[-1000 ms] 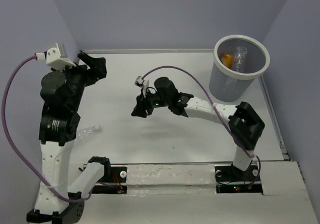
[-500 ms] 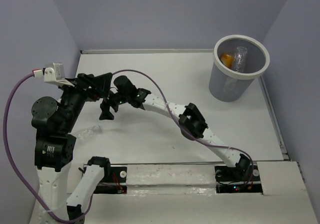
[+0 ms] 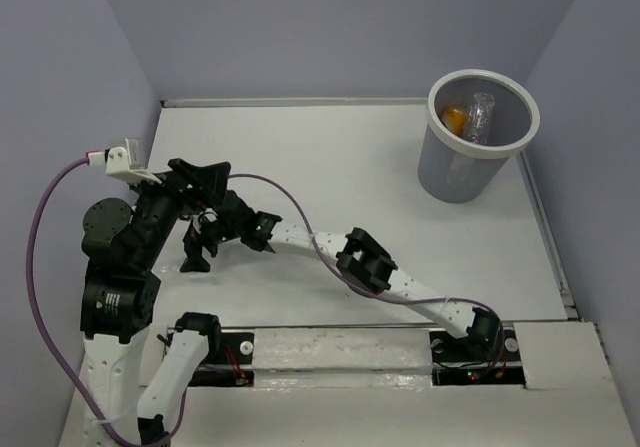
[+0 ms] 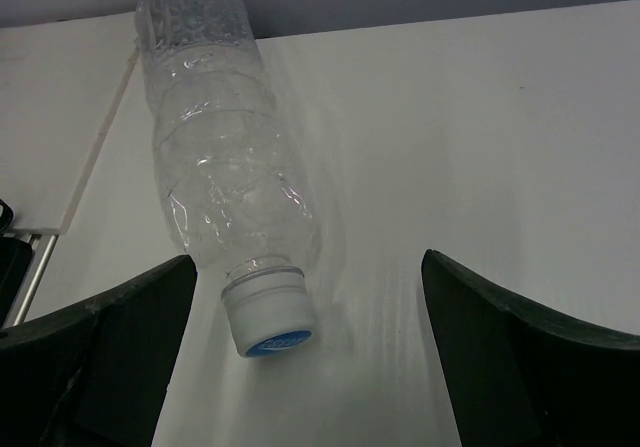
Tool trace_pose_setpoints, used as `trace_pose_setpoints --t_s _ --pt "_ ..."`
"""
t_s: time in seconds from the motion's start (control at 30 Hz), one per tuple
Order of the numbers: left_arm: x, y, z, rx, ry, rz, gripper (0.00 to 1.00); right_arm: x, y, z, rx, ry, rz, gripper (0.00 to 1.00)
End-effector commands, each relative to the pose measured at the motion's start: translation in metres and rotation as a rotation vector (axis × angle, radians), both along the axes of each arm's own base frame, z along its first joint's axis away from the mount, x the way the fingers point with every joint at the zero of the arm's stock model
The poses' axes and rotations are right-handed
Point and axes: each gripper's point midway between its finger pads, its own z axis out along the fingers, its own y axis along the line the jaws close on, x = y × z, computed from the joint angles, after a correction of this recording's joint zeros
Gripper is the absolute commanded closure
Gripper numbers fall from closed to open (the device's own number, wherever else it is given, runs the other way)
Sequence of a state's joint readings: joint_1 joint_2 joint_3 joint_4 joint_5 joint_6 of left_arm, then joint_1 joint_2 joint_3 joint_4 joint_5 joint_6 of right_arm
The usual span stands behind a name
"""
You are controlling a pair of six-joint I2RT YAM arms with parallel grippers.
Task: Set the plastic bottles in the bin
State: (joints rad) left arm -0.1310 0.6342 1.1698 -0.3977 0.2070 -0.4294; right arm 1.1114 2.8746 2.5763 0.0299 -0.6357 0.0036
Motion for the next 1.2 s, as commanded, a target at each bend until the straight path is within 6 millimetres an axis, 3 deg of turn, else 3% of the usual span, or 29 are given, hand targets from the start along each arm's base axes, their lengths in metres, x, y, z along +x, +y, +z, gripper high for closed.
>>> trace_pose_setpoints --t_s 0.0,0.13,0.27,0.37,0.47,0.57,0.63,0.67,0.73,0.77,0.8,0.83,0.87,0.9,0.93,1.0,1.03,1.07,1.17 --pt "-0.002 0.004 -0.008 -0.014 0.012 0.026 0.02 0.011 0.012 0.042 0.141 -0.065 -0.012 0.0" --pt "0.0 0.006 -0.019 -0.025 0.042 0.042 0.01 -0.004 0.007 0.04 0.129 -0.039 0.067 0.0" --pt "-0.005 0.014 -0.016 -0.035 0.029 0.086 0.02 -0.029 0.004 0.036 0.109 -0.007 0.145 0.0" --pt "-0.006 0.029 -0.025 -0.027 0.06 0.169 0.02 -0.048 0.004 0.034 0.088 0.003 0.185 0.03" --pt "-0.01 0.055 -0.044 -0.025 0.133 0.322 0.02 -0.056 0.0 0.03 0.071 0.049 0.215 0.15" --pt "-0.018 0.074 -0.051 -0.052 0.158 0.434 0.02 -0.064 0.001 0.018 0.06 0.074 0.221 0.3" --pt "-0.024 0.092 -0.061 -0.086 0.199 0.548 0.03 -0.061 0.001 0.017 0.06 0.088 0.195 0.46" --pt "-0.028 0.103 -0.064 -0.098 0.206 0.611 0.03 -0.06 -0.001 0.023 0.076 0.079 0.175 0.67" --pt "-0.035 0.111 -0.077 -0.146 0.246 0.678 0.02 -0.055 -0.004 0.033 0.102 0.085 0.119 0.79" --pt "-0.04 0.122 -0.082 -0.168 0.256 0.752 0.02 -0.051 -0.008 0.026 0.126 0.08 0.068 0.85" --pt "-0.047 0.127 -0.095 -0.18 0.299 0.798 0.02 -0.051 -0.01 0.055 0.171 0.087 0.052 0.87" --pt "-0.051 0.13 -0.101 -0.242 0.31 0.838 0.02 -0.042 -0.013 0.07 0.223 0.072 0.025 0.89" --pt "-0.055 0.134 -0.106 -0.255 0.324 0.871 0.01 -0.041 -0.015 0.077 0.24 0.077 0.008 0.9" --pt "-0.061 0.14 -0.114 -0.244 0.348 0.909 0.01 -0.043 -0.023 0.063 0.214 0.107 -0.014 0.94" --pt "-0.063 0.141 -0.118 -0.244 0.356 0.921 0.01 -0.042 -0.028 0.085 0.25 0.097 -0.034 0.97" --pt "-0.062 0.138 -0.13 -0.239 0.388 0.915 0.01 -0.036 -0.036 0.1 0.299 0.093 -0.097 1.0" --pt "-0.06 0.137 -0.133 -0.232 0.396 0.906 0.01 -0.033 -0.049 0.081 0.266 0.113 -0.127 1.0" --pt "-0.058 0.135 -0.139 -0.223 0.417 0.898 0.01 -0.024 -0.058 0.109 0.334 0.094 -0.158 1.0" --pt "-0.051 0.127 -0.135 -0.237 0.402 0.85 0.01 -0.015 -0.09 0.123 0.369 0.102 -0.211 1.0"
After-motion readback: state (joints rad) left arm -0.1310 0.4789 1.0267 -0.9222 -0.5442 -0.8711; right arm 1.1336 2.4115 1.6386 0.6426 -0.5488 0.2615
